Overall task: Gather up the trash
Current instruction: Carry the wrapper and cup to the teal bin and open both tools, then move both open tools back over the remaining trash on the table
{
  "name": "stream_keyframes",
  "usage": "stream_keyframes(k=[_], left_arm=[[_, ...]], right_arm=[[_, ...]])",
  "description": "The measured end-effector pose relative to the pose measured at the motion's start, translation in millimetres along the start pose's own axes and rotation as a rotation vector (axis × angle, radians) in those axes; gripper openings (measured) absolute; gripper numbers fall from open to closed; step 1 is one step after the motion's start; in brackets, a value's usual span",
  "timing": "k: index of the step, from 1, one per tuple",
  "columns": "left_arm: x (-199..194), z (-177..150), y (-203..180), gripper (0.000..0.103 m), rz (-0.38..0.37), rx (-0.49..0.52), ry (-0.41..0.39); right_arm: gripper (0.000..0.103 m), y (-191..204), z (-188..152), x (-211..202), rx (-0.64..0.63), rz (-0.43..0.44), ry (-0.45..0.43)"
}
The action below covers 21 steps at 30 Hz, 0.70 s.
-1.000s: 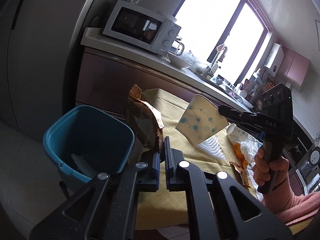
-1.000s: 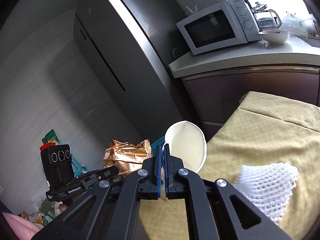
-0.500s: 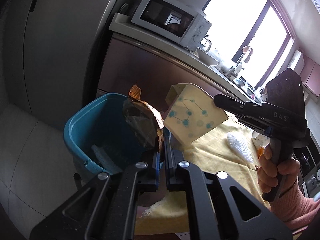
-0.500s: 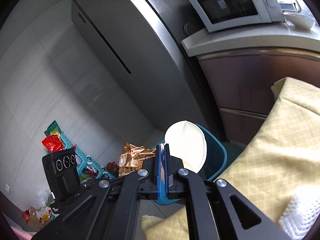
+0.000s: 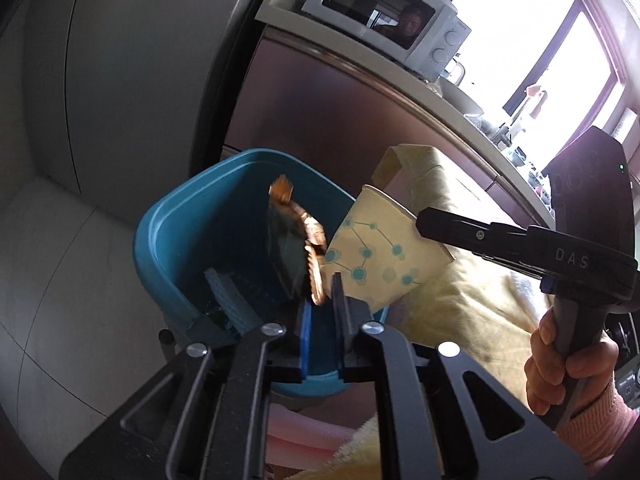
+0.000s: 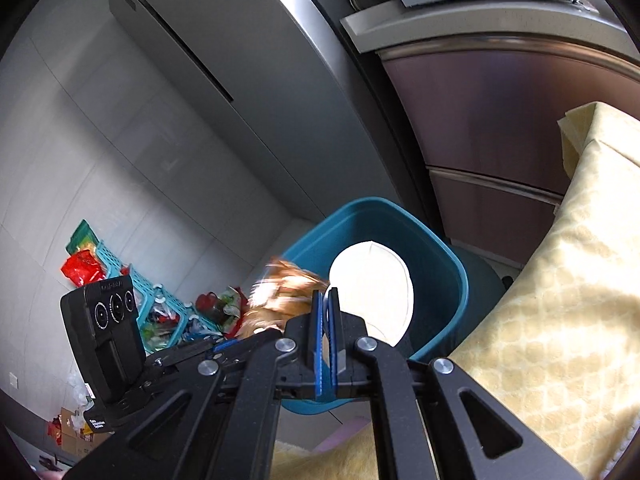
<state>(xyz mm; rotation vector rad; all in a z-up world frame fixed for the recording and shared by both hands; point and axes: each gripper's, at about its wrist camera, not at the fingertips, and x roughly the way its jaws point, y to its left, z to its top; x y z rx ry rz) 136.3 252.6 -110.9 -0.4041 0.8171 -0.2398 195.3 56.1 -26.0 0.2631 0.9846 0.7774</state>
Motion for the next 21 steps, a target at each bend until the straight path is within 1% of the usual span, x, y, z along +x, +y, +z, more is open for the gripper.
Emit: stream_keyframes(k=[3,6,7,8,10,14,17,21], left_arm=[[8,-2,3,0.018,0.0,-0.02,0.007],[12,-3,3,0.02,-0.003,-0.035,0.008],[12,-3,2,0.021,-0.004,-0.037,0.005],[12,-3,2,0.023,-0.006,-0.038,0.001],[9,-4,-1,0.025,-0.012,-0.035,-0.01],[-3,-4,-12,0.03,-0.019,-0.005,-0.037],[-13,-4,-26,0.034,-0.026,0.035,-0.064],[-30,-6,-50,0.04,-0.049,0.103,-0.102]], right_arm=[[0.006,-2,-2,4,0.008,-0.01,0.01],[0.008,-7,-5,4,0.018,-0.029,0.008],[0.011,-9,-6,3,0.025,-0.032,0.007],[0.012,-11,-6,2,0.033,-0.034,0.004],[0.012,-13,-8,-3,0.034,-0.034,-0.007],[0.013,-12,-11,-18,0.019,-0.029,-0.03],[0.016,-8,-15,-35,-0.005,-0.024,-0.055],[0.024,-1,-23,-64,-0.05,-0.022,-0.103]])
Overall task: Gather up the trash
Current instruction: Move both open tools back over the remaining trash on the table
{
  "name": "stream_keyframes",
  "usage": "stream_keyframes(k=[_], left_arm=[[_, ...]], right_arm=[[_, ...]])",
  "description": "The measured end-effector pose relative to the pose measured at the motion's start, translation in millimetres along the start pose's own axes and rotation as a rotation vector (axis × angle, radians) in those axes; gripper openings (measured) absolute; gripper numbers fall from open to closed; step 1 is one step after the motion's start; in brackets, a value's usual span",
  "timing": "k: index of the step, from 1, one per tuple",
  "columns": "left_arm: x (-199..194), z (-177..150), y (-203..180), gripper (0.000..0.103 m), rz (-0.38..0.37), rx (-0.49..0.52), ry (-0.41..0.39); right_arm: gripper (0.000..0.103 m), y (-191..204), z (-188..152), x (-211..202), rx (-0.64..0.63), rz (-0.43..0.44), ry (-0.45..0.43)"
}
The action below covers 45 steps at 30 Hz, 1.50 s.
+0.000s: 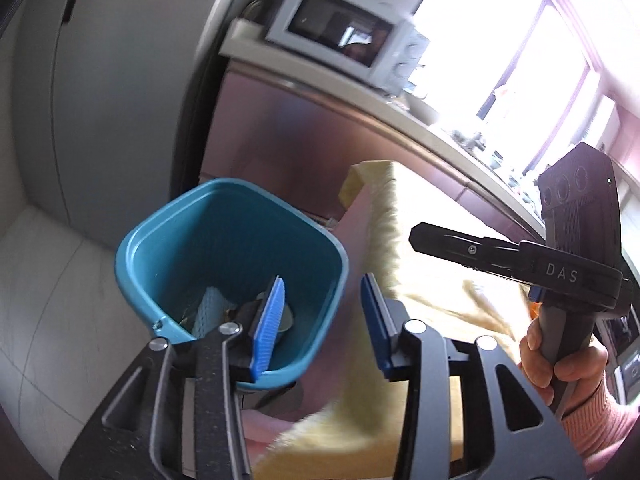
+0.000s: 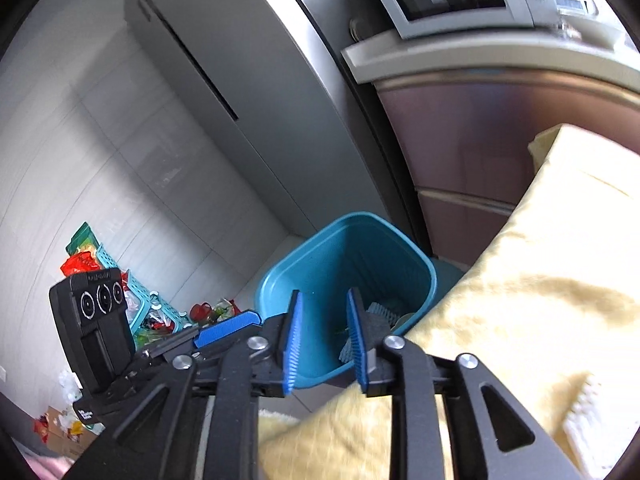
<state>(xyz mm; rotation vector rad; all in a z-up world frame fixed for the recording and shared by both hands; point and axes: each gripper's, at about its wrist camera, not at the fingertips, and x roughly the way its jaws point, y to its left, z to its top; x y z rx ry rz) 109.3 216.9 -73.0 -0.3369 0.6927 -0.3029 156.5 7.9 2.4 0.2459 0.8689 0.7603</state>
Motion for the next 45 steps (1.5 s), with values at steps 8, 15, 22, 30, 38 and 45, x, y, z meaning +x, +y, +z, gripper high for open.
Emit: stream_keyframes(k=[8,15,22,30,38,45], left_arm=[[-14,-1,-55,0.053,-0.1,0.114,-0.017],[2,-11,-98,0.058,-0.182,0.163,0.039],[32,-24,-148,0.061,-0.234,0.222,0.119],[72,-28,-179,0.061,-0.243,0.234,0.2],[95,-24,-192,0.061,-0.218,0.223,0.232],[112,-22,-195,0.063,-0.179,0.212,0.26]], right_arm=[[0.033,-9,-18,-69,-0.026,-0.047,-0.093],[0.034,-38,-43,-132,0.03,-0.133,-0.171],[0.038,-71,-68,-183,0.113,-0.226,-0.237],[0.039,-101,-86,-217,0.171,-0.292,-0.288],[0.039,-121,-102,-248,0.216,-0.345,-0.336],[0.039,-154,-113,-272,0.287,-0.416,-0.382]])
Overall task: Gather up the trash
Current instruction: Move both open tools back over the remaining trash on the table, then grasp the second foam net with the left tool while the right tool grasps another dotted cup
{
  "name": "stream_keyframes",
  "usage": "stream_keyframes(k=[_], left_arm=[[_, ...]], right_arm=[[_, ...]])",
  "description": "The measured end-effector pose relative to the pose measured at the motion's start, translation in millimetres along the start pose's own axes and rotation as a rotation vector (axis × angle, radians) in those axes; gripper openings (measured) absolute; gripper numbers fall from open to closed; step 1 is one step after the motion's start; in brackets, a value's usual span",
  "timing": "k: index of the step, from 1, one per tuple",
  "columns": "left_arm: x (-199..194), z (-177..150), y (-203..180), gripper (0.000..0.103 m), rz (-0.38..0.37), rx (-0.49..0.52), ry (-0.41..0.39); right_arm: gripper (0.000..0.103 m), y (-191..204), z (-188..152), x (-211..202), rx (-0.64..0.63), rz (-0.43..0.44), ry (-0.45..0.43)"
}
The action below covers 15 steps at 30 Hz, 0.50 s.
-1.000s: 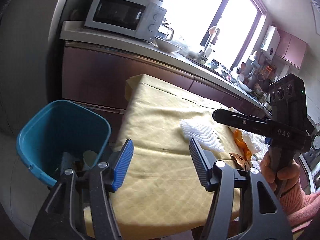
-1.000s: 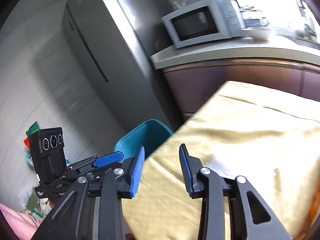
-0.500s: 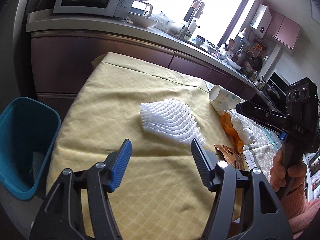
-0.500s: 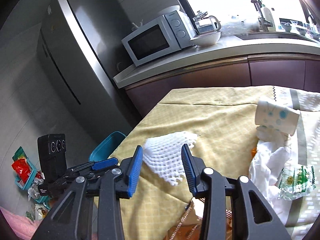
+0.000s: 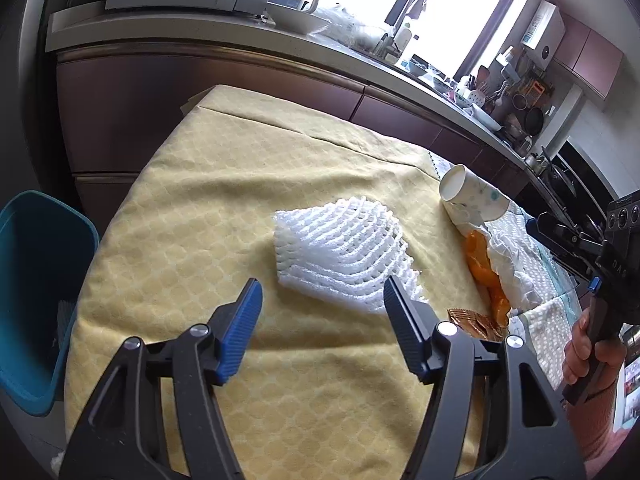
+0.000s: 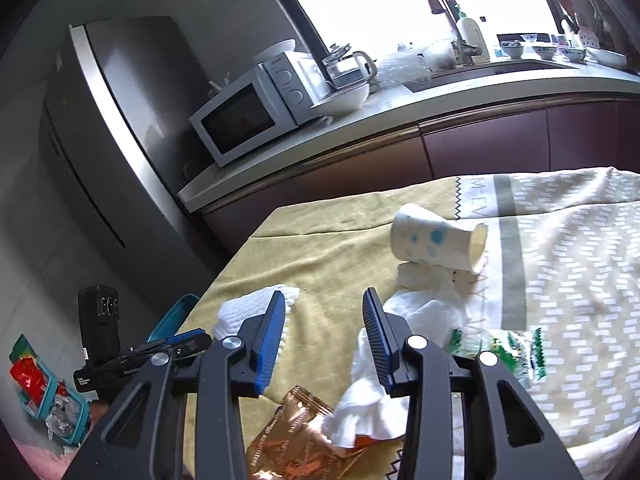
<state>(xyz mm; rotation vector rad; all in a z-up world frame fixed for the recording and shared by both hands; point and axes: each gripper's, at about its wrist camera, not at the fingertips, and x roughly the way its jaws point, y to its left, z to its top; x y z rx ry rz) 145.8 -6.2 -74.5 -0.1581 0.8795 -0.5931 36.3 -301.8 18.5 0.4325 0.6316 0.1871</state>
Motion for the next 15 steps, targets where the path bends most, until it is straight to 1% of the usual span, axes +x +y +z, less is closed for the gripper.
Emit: stream_keyframes(k=[3,7,10,15], left_arm=[[7,1,-1,0.065,0.014,-0.004,0.016],[15,3,-4,0.066,0.025,-0.003,0.029],[20,6,-7,0.068,0.03,0.001,0.041],[29,12,-13,0.067,0.056,0.019,0.065]], right_arm=[[0.039,-18,4,1,0.034,-0.038,-0.008],[0.039,-39,6,2,0.077,-0.066,-0.013],[0.04,-51,9,4,0.094,-0.072,-0.012],[0.04,-65,13,10,0.116,-0.081,-0.011]])
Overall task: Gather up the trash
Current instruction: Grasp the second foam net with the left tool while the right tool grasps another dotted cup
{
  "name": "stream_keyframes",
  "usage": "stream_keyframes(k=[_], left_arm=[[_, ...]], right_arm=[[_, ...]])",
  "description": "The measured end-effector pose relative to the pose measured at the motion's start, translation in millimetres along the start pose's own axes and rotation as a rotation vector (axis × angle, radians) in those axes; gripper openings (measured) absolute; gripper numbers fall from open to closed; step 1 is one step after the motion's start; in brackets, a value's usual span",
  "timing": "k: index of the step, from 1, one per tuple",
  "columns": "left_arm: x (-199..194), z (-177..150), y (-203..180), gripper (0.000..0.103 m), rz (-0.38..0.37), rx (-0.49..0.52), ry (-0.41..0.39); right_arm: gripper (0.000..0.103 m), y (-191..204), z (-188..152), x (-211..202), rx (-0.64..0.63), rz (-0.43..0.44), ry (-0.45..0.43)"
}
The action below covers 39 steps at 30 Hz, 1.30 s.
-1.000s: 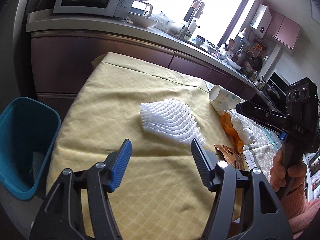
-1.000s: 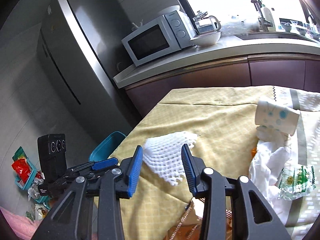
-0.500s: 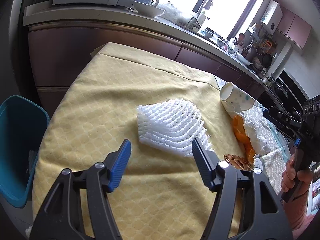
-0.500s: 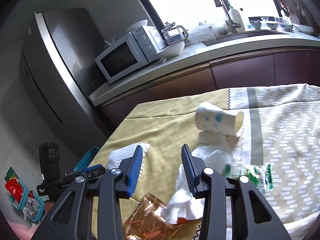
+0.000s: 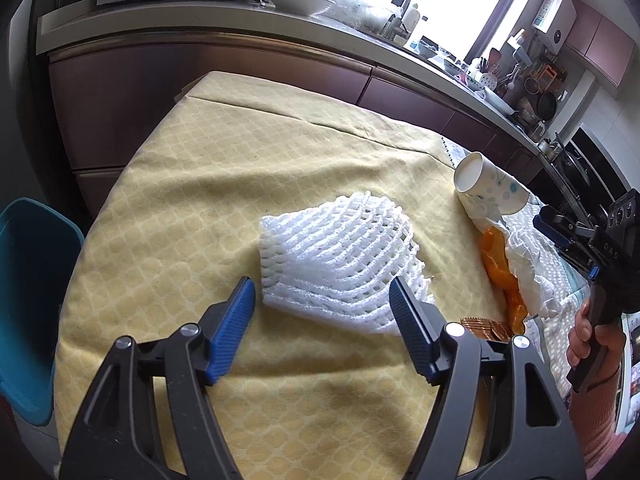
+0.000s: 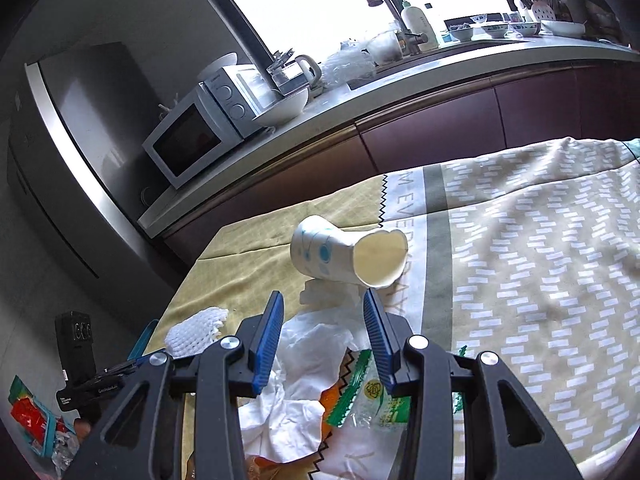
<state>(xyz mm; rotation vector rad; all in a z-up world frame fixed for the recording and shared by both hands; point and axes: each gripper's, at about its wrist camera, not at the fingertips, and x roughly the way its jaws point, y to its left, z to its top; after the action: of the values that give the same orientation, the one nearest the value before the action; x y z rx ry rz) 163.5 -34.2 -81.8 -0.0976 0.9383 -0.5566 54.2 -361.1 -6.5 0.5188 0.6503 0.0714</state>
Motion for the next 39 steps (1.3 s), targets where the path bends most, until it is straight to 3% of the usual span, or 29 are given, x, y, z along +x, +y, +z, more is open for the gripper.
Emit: stream_keyframes(k=[12,21,31,39], left_arm=[[5,-1,-13,0.034,0.06,0.05,0.005],[1,-3,-10,0.023,0.045,0.039,-0.004],[-10,-8,-10,0.016,0.023,0.039,-0.024],[-28,-10,-10,0.014,-0.003,0.042,-0.07]], right_arm=[[0.04,-22,12,18,0.038,-0.012,0.01],[0.039,-9,15,26,0.004,0.011,0.017],[0.008,-1,17,30,-0.019,0.027,0.029],[0.003,9,18,21,-0.044,0.041,-0.009]])
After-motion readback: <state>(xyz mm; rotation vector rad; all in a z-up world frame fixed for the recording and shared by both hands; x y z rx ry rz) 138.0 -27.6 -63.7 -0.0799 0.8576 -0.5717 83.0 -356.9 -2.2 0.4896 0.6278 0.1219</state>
